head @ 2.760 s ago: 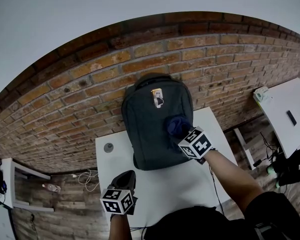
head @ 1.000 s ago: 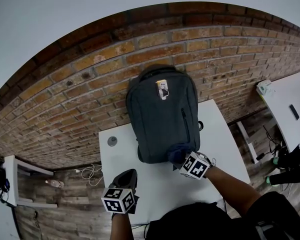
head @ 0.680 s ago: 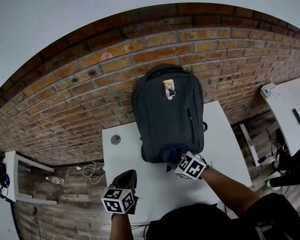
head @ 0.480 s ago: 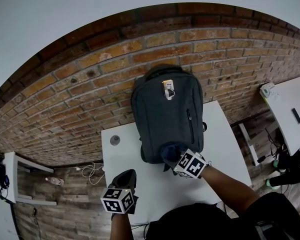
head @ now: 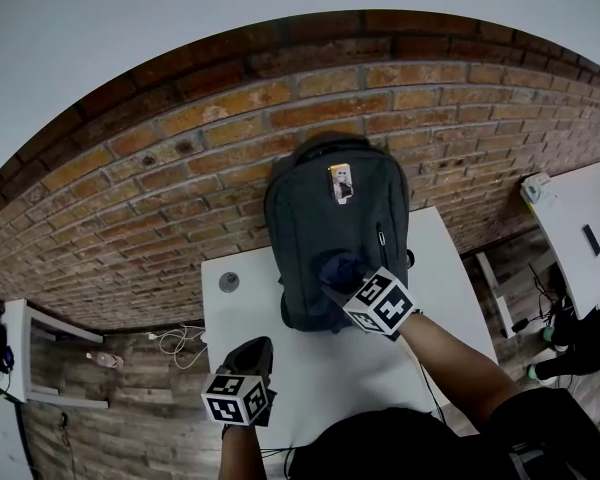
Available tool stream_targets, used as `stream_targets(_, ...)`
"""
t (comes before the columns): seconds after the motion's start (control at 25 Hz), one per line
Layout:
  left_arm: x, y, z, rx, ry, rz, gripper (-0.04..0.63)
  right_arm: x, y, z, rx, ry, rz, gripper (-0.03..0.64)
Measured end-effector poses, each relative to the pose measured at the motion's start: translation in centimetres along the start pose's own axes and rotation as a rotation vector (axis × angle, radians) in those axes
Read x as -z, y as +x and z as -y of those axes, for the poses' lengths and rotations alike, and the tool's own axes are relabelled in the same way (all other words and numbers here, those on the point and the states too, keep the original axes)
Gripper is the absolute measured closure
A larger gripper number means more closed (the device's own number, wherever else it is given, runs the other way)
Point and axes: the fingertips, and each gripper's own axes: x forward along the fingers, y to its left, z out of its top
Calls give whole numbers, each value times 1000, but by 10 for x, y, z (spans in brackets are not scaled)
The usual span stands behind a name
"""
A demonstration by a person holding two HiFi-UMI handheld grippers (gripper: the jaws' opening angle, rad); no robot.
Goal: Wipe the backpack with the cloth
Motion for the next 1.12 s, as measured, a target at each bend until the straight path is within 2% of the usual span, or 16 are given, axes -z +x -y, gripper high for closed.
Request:
stream_targets(0.24, 0, -2, -11, -14, -12, 5, 601, -50, -2, 48, 122, -17, 50, 580)
stream_targets(0.76, 8, 3, -17, -9, -35, -11, 601, -99, 9, 79, 156, -107, 53, 580)
stream_targets(1.0, 6, 1, -22, -15, -37, -5, 601, -141, -3, 110, 239, -42, 137, 580)
stream_targets(1.12, 10, 0, -24, -20, -48, -8, 601, -152, -8, 118, 245, -21, 163, 580)
